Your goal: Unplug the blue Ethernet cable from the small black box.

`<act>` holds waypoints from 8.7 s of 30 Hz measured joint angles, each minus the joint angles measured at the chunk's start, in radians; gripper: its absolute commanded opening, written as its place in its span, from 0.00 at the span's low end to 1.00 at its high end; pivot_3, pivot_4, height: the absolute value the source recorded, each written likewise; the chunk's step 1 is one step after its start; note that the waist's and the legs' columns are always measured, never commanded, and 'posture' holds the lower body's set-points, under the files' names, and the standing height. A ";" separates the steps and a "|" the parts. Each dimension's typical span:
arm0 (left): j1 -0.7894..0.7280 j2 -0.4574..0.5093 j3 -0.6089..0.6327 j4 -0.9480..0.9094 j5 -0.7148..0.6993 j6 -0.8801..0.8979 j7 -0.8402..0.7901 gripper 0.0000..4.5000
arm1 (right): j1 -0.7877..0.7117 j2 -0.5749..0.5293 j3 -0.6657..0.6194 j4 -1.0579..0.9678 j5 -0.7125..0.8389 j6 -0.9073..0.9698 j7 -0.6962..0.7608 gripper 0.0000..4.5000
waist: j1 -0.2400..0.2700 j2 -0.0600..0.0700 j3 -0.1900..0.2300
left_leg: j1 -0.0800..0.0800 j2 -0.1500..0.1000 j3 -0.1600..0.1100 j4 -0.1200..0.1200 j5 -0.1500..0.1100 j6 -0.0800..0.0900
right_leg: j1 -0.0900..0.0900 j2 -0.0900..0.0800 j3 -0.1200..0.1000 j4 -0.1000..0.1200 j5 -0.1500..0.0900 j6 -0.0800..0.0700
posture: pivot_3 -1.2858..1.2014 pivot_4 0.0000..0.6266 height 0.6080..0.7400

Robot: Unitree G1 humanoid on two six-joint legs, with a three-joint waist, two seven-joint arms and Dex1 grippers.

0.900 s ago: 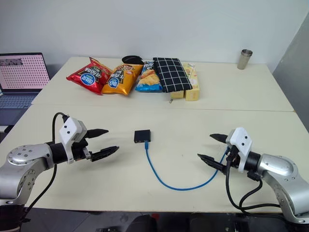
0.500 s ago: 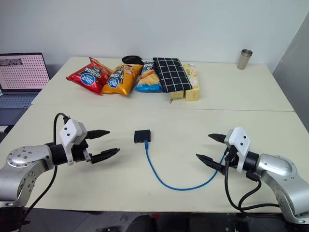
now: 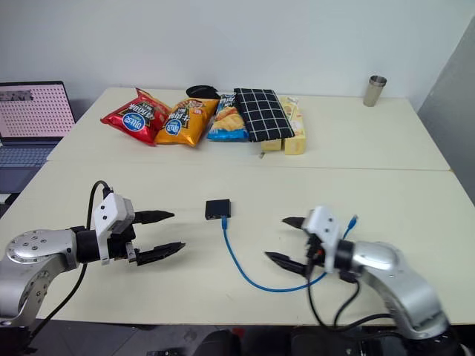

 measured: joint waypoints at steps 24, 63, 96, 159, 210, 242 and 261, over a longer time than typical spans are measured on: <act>-0.043 0.015 -0.015 0.040 0.013 -0.025 -0.062 1.00 | -0.187 0.357 0.281 0.375 -0.345 0.046 -0.252 0.35 | -0.001 -0.001 0.000 | -0.001 0.000 0.000 0.000 0.002 -0.003 | -0.004 0.000 -0.001 0.003 0.000 0.000 | 0.52 0.24 1.00; -0.090 -0.042 -0.139 -0.019 -0.046 0.048 -0.069 1.00 | -0.151 0.075 0.013 0.273 -0.253 0.161 -0.099 0.37 | -0.001 0.000 0.000 | -0.002 0.000 0.000 0.000 0.000 0.000 | -0.003 0.000 0.000 0.002 0.000 0.000 | 0.52 0.24 1.00; -0.280 -0.302 -0.124 0.075 -0.364 0.459 0.095 0.84 | -0.330 -0.084 0.174 0.330 -0.654 -0.858 0.008 0.02 | -0.001 0.000 0.001 | -0.002 0.000 0.001 0.002 0.002 -0.004 | -0.003 0.000 0.000 0.002 0.000 0.000 | 0.52 0.24 1.00; -0.315 -0.221 -0.231 0.107 -0.220 0.199 -0.230 0.18 | -0.314 0.029 -0.102 0.088 0.375 0.405 0.083 0.52 | -0.001 0.000 0.001 | -0.002 0.000 -0.001 0.001 0.002 -0.003 | -0.002 0.000 -0.001 0.000 0.000 0.000 | 0.52 0.24 1.00; -0.277 -0.221 -0.171 0.153 -0.127 0.124 -0.098 0.18 | -0.350 0.001 -0.101 0.613 -0.236 -0.029 -0.294 0.31 | -0.001 0.001 0.001 | -0.003 0.000 0.003 0.000 0.002 -0.003 | -0.004 0.000 0.002 0.001 0.000 0.000 | 0.52 0.24 1.00; -0.475 -0.546 -0.110 0.888 0.309 -0.617 0.579 0.37 | -0.348 -0.018 -0.088 0.141 0.059 0.196 0.009 0.89 | 0.001 0.000 0.001 | -0.004 0.000 0.002 0.001 0.002 -0.003 | -0.005 -0.001 0.000 0.002 0.000 0.000 | 0.52 0.24 1.00; -0.175 -0.380 -0.055 0.453 0.263 -0.336 0.538 0.83 | -0.253 -0.080 -0.131 0.101 0.071 0.232 -0.011 0.89 | 0.002 -0.001 0.001 | -0.004 0.000 0.002 0.001 0.002 -0.003 | -0.004 -0.002 0.000 0.001 0.000 0.000 | 0.52 0.24 1.00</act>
